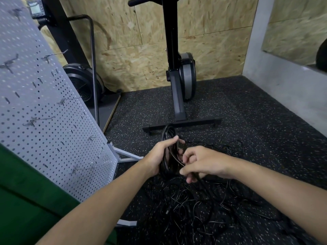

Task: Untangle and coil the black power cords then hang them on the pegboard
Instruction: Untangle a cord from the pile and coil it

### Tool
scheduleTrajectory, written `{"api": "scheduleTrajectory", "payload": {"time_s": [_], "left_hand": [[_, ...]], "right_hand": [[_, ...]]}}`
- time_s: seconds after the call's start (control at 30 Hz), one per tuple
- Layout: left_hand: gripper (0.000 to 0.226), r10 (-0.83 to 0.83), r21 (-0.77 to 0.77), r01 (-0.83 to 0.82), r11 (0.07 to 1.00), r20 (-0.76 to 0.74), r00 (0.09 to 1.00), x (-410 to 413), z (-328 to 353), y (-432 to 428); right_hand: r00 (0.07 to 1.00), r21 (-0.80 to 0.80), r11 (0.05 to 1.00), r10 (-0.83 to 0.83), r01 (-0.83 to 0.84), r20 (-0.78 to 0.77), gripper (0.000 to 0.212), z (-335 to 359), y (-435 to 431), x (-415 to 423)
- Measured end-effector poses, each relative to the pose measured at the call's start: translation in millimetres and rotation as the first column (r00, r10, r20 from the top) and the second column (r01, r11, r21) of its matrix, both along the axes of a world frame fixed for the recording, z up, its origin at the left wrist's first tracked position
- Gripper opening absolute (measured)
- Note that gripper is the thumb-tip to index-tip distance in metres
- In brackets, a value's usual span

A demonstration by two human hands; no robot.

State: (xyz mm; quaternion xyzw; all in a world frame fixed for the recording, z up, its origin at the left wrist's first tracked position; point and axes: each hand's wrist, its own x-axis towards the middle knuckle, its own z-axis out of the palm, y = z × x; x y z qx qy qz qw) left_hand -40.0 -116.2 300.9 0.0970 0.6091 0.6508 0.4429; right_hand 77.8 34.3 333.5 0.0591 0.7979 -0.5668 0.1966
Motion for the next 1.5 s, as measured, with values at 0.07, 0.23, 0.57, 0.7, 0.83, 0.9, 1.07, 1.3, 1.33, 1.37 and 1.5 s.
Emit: {"api": "scheduleTrajectory", "payload": {"time_s": [0.07,0.23,0.57,0.7,0.83,0.9,1.07,1.3,1.33,1.37,1.5], "left_hand": [[0.047,0.045,0.041,-0.046,0.998,0.017,0.999,-4.4,-0.2,-2.9],[0.057,0.099,0.129,-0.103,0.986,0.033,0.995,-4.7,6.1,-5.1],[0.053,0.002,0.056,-0.002,0.998,0.006,1.0,-2.2,-3.2,0.1],[0.029,0.038,0.184,-0.065,0.981,0.144,0.989,-1.5,4.9,2.3],[0.026,0.098,0.238,-0.138,0.961,0.173,0.98,-9.9,7.6,-1.7],[0.025,0.103,0.244,-0.148,0.958,0.189,0.977,-12.3,7.6,-4.0],[0.027,0.098,0.271,-0.158,0.95,0.223,0.97,-12.2,12.2,-7.7],[0.027,0.064,0.276,-0.127,0.953,0.228,0.972,-13.7,17.4,-14.2],[0.027,0.061,0.271,-0.123,0.955,0.225,0.972,-14.0,17.8,-14.7],[0.027,0.065,0.26,-0.123,0.958,0.222,0.973,-14.7,17.7,-15.3],[0.025,0.045,0.145,-0.07,0.987,0.165,0.985,-17.4,13.0,-18.0]], "right_hand": [[0.992,0.038,0.993,0.106,-0.109,0.069,0.014,0.5,5.1,1.9],[0.961,0.011,0.963,0.268,-0.27,0.065,0.021,-5.3,21.2,5.1],[0.977,0.004,0.985,0.17,-0.171,-0.127,0.015,-15.7,4.4,-1.5],[0.979,0.014,0.98,0.198,-0.197,-0.059,0.029,-18.2,0.5,1.7],[0.926,0.031,0.943,0.32,-0.332,0.201,0.019,-23.1,1.3,6.7],[0.879,0.048,0.916,0.367,-0.399,0.306,0.026,-26.0,4.4,6.9],[0.833,-0.056,0.917,0.383,-0.394,0.399,0.031,-42.1,18.8,4.6],[0.855,0.092,0.878,0.426,-0.469,0.296,0.036,-45.9,36.7,5.2],[0.864,0.14,0.87,0.426,-0.472,0.269,0.038,-45.5,38.1,5.9],[0.875,0.204,0.859,0.423,-0.469,0.234,0.039,-44.6,38.9,6.5],[0.928,0.458,0.82,0.373,-0.342,0.026,0.03,-36.9,39.1,1.0]]}}
